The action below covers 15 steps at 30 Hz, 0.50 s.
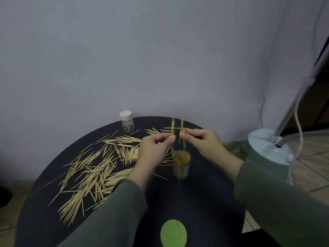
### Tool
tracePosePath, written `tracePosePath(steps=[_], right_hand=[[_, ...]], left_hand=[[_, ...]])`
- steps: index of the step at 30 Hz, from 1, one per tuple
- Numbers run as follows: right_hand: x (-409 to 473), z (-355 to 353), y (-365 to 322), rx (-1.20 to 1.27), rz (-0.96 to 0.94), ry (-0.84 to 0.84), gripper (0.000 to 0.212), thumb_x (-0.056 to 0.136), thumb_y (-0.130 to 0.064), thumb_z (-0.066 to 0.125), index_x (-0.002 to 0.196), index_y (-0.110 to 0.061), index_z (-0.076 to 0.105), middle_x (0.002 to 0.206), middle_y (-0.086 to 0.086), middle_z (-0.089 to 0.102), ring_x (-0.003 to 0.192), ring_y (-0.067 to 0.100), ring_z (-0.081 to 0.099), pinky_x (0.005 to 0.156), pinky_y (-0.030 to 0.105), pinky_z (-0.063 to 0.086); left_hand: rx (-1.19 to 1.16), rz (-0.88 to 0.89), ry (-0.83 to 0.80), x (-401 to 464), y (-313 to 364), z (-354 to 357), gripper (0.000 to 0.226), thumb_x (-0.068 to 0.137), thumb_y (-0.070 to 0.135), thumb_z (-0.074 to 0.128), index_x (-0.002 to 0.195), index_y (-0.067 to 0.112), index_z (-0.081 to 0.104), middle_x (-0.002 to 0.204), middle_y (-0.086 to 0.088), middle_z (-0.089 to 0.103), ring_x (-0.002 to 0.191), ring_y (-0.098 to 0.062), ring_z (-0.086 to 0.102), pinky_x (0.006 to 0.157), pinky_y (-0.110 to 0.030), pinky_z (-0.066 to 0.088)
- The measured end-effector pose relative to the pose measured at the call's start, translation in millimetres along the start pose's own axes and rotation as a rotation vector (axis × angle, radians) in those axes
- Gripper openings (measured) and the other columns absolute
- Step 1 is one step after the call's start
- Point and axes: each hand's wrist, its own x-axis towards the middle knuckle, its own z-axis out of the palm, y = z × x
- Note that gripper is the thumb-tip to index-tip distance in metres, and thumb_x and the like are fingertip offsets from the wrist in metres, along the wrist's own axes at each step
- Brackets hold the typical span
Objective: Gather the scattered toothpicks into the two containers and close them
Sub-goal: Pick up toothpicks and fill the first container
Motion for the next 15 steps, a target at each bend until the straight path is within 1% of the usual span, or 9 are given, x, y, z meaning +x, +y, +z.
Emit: tracePosePath(steps=[4,6,8,11,13,15], right_hand=[[1,-5,3,-0.032,-0.005,-0.022,0.026,0.087,-0.028,0.068,0.112,-0.021,0.071,0.099,-0.019,0.068,0.097,-0.011,0.059,0.077,0.006,0.046],[0,-7,4,-0.093,-0.021,-0.066,0.026,0.088,-0.028,0.068,0.112,-0.019,0.071,0.093,-0.019,0.068,0.092,-0.009,0.061,0.076,0.009,0.045],[-2,-7,4,-0.139,-0.04,-0.106,0.024,0.088,-0.028,0.068,0.108,-0.018,0.073,0.088,-0.015,0.07,0.087,-0.006,0.063,0.075,0.011,0.046],[-4,-9,1,-0.194,-0.068,-0.154,0.012,0.088,-0.026,0.069,0.097,-0.026,0.075,0.086,-0.013,0.07,0.082,-0.004,0.063,0.073,0.011,0.048],[-4,-10,0,-0.232,-0.092,-0.15,0.008,0.087,-0.026,0.069,0.091,-0.031,0.073,0.087,-0.011,0.07,0.081,-0.004,0.062,0.072,0.011,0.048],[-3,-13,0,-0.234,-0.096,-0.129,0.007,0.087,-0.026,0.069,0.091,-0.029,0.074,0.087,-0.01,0.07,0.081,-0.002,0.062,0.071,0.01,0.047]], left_hand=[[0.019,0.031,-0.016,0,4,-3,0.018,0.087,0.021,0.071,0.104,0.02,0.074,0.099,0.009,0.071,0.097,-0.004,0.063,0.081,-0.022,0.05],[0.041,0.03,-0.028,-1,3,-3,0.018,0.086,0.023,0.071,0.104,0.021,0.074,0.099,0.01,0.071,0.099,-0.005,0.063,0.084,-0.024,0.05],[0.065,0.034,-0.04,-3,1,-4,0.016,0.087,0.023,0.071,0.102,0.022,0.074,0.098,0.011,0.072,0.098,-0.005,0.063,0.082,-0.024,0.049],[0.085,0.058,-0.062,-5,-3,-8,0.012,0.087,0.023,0.07,0.097,0.027,0.075,0.097,0.012,0.072,0.098,-0.004,0.062,0.08,-0.021,0.048],[0.066,0.065,-0.067,-6,-5,-9,0.012,0.087,0.022,0.071,0.092,0.032,0.073,0.095,0.013,0.072,0.098,-0.003,0.063,0.079,-0.019,0.048],[0.045,0.072,-0.066,-6,-7,-10,0.012,0.086,0.022,0.071,0.091,0.034,0.073,0.096,0.012,0.072,0.098,-0.004,0.063,0.08,-0.02,0.048]])
